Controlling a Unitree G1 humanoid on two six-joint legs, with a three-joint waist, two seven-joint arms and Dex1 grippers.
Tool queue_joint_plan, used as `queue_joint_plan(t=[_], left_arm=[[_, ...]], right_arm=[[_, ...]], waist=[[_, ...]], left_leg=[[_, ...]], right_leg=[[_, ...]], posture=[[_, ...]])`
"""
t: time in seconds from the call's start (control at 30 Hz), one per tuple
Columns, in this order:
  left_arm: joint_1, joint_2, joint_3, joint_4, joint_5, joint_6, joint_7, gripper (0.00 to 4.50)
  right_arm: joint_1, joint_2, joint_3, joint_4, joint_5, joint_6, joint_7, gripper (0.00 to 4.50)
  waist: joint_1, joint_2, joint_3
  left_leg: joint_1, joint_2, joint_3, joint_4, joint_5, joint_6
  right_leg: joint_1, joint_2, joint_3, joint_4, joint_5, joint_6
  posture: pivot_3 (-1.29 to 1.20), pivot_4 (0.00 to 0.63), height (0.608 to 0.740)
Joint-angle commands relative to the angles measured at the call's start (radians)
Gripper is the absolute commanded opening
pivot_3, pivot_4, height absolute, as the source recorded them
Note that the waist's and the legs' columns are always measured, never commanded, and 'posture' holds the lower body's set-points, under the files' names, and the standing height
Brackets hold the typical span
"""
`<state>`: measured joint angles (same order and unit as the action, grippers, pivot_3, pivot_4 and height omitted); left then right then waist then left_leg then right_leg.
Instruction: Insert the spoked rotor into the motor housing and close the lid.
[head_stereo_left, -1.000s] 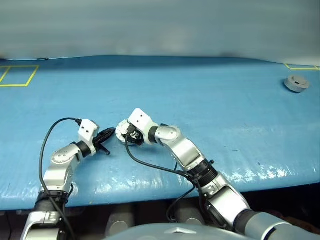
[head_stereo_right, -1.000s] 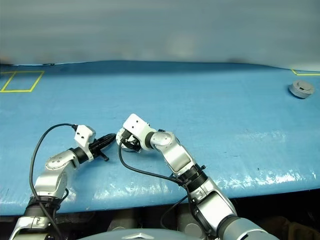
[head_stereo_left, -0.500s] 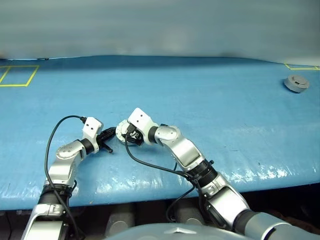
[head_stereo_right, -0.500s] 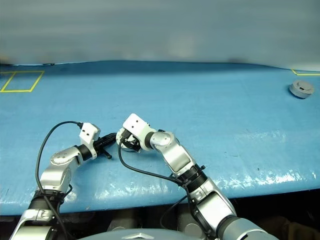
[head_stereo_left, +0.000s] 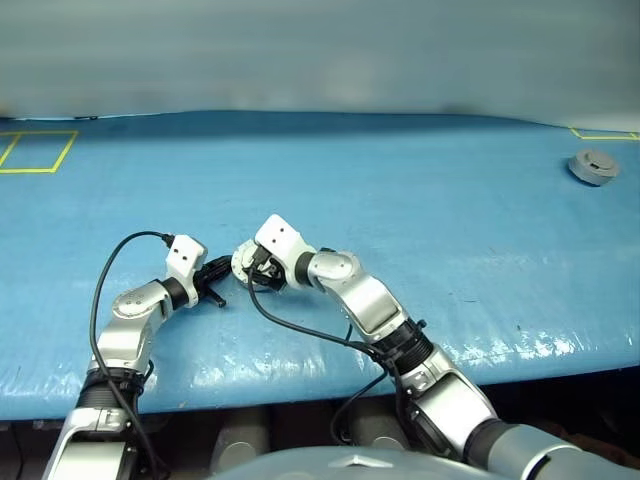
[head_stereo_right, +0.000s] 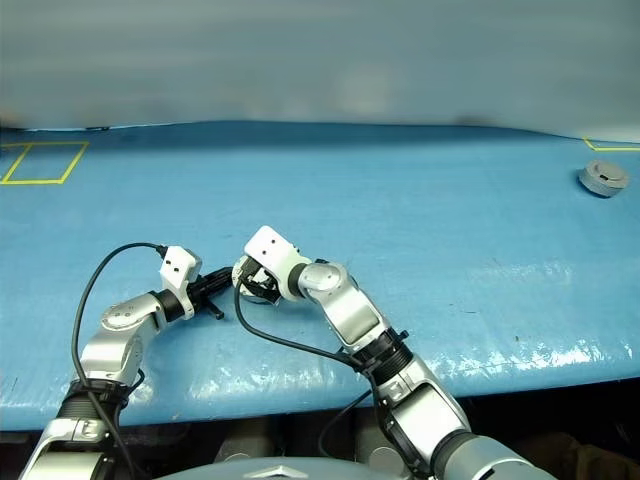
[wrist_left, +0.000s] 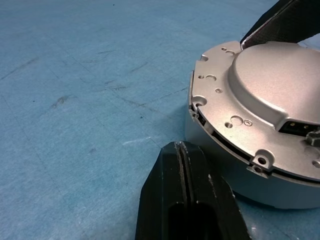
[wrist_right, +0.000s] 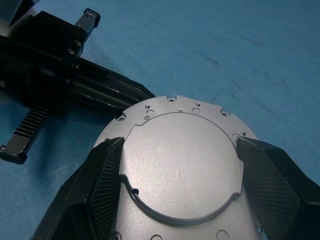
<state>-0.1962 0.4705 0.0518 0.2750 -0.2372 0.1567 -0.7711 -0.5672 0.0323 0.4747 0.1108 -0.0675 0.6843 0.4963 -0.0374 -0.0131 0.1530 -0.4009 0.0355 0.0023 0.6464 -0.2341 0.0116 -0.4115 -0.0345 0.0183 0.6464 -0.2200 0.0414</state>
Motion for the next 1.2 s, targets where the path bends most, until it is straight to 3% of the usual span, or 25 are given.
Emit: queue_joint_plan(t=[0.03, 0.23, 0.47, 0.83, 1.2], left_arm=[[-0.009, -0.002, 0.007, 0.001, -0.008, -0.026, -0.015, 0.05], [-0.008, -0.003, 0.007, 0.007, -0.007, -0.032, -0.015, 0.05], [-0.003, -0.004, 0.010, 0.012, -0.008, -0.038, -0.015, 0.05], [0.000, -0.004, 0.009, 0.017, -0.009, -0.047, -0.021, 0.05], [-0.006, -0.003, 0.007, 0.026, -0.007, -0.052, -0.026, 0.05]], right_arm=[[0.006, 0.018, -0.010, 0.002, 0.018, 0.061, -0.007, 3.25], [0.018, 0.008, 0.013, -0.017, 0.012, 0.064, 0.001, 3.25], [0.047, -0.046, 0.082, -0.014, -0.031, -0.062, 0.013, 3.25], [0.044, -0.025, 0.048, 0.044, -0.042, -0.071, -0.024, 3.25], [0.004, -0.042, 0.032, 0.132, -0.015, -0.175, 0.073, 3.25]], waist=[[0.000, 0.000, 0.000], [0.000, 0.000, 0.000], [0.000, 0.000, 0.000], [0.000, 0.000, 0.000], [-0.001, 0.000, 0.000]], left_leg=[[0.000, 0.000, 0.000, 0.000, 0.000, 0.000], [0.000, 0.000, 0.000, 0.000, 0.000, 0.000], [-0.001, 0.000, 0.000, 0.000, 0.000, 0.000], [-0.001, 0.000, 0.000, 0.000, 0.000, -0.001], [0.000, 0.000, 0.000, 0.000, 0.000, -0.001]], right_leg=[[0.000, 0.000, 0.000, 0.000, 0.000, 0.000], [0.000, 0.000, 0.000, 0.000, 0.000, 0.000], [0.000, -0.001, 0.000, -0.001, 0.000, 0.000], [0.000, 0.000, 0.000, -0.001, 0.000, 0.000], [0.000, 0.000, 0.000, 0.000, 0.000, 0.000]], posture=[[0.00, 0.150, 0.740], [0.00, 0.150, 0.740], [0.00, 0.150, 0.740], [0.00, 0.150, 0.740], [0.00, 0.150, 0.740]])
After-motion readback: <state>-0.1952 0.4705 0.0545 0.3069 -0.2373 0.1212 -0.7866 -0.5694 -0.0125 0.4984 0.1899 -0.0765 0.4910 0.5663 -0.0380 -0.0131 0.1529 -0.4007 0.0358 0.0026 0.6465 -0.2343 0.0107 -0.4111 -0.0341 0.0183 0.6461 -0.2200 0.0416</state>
